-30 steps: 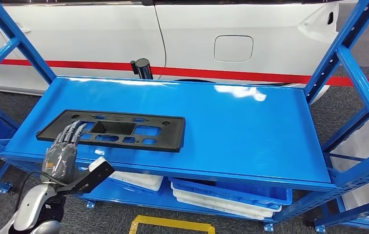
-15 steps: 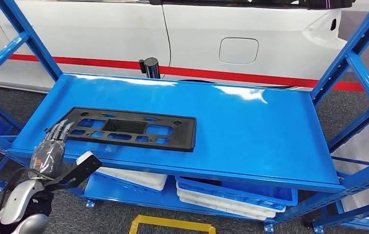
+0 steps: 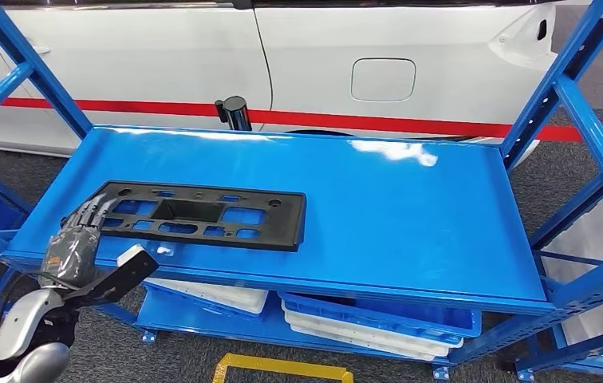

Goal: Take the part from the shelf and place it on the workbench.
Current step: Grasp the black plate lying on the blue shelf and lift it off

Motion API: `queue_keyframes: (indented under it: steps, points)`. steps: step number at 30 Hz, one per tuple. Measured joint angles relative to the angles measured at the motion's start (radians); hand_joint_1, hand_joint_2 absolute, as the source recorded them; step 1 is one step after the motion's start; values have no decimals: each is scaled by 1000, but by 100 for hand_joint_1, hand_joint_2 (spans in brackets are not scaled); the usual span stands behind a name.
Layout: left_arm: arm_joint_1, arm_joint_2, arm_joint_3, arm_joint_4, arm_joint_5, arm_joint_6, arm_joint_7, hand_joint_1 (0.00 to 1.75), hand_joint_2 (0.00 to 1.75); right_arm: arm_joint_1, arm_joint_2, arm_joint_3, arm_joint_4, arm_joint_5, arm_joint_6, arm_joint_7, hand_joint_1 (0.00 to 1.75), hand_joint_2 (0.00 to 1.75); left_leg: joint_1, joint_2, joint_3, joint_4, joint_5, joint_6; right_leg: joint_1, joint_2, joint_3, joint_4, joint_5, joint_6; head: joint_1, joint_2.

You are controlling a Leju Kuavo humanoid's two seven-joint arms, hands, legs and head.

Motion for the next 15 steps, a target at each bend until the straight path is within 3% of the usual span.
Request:
queue_keyframes:
  steps: [2, 3, 4, 6, 8, 12, 13, 15]
  points:
    - [-12, 0, -8, 10, -1, -9, -1, 0, 175, -3, 0, 3, 0, 2, 1, 0, 0, 0, 4, 0, -61, 126, -42, -8, 0, 0, 0, 0, 0, 0, 0, 0]
    - [-16, 0, -12, 14, -1, -13, -1, 0, 175, -3, -1, 4, 0, 3, 1, 1, 0, 0, 5, 0, -69, 137, -35, -9, 0, 1, 0, 0, -1, 0, 0, 0]
    - [-21, 0, -15, 19, -1, -16, -2, 0, 175, -4, -1, 5, 0, 3, 1, 1, 0, 0, 6, 0, -55, 104, -10, -9, 0, 2, 1, 0, -1, 0, 0, 0]
    - [-38, 0, -22, 27, 0, -22, -7, 0, 175, -7, -2, 8, 0, 7, 2, 1, 0, 0, 6, 0, 14, -48, 61, -4, 0, 4, 4, 0, -3, 3, -1, 0]
    - [-57, -1, -31, 36, 4, -30, -13, 0, 175, -11, -1, 10, 0, 10, 4, 2, 0, 0, 1, -1, 64, -156, 97, 5, 3, 6, 3, 1, -4, 9, 0, 0]
    - [-75, -6, -48, 53, 11, -42, -23, 0, 175, -11, -2, 11, 0, 12, 8, 5, 0, 0, -4, -1, 72, -176, 103, 28, 4, 6, -1, 5, -10, 29, 0, 0]
    - [-82, -8, -53, 57, 11, -45, -27, 0, 175, -12, -2, 11, 0, 12, 8, 5, 0, 0, -2, 0, 74, -179, 106, 35, 4, 5, -10, 28, -26, 32, 1, 0]
    - [-94, -14, -64, 66, 12, -49, -33, 0, 175, -12, -2, 12, 0, 15, 8, 5, 0, 0, -1, 1, 75, -182, 108, 45, 4, 4, -62, 143, -88, 35, 3, 0]
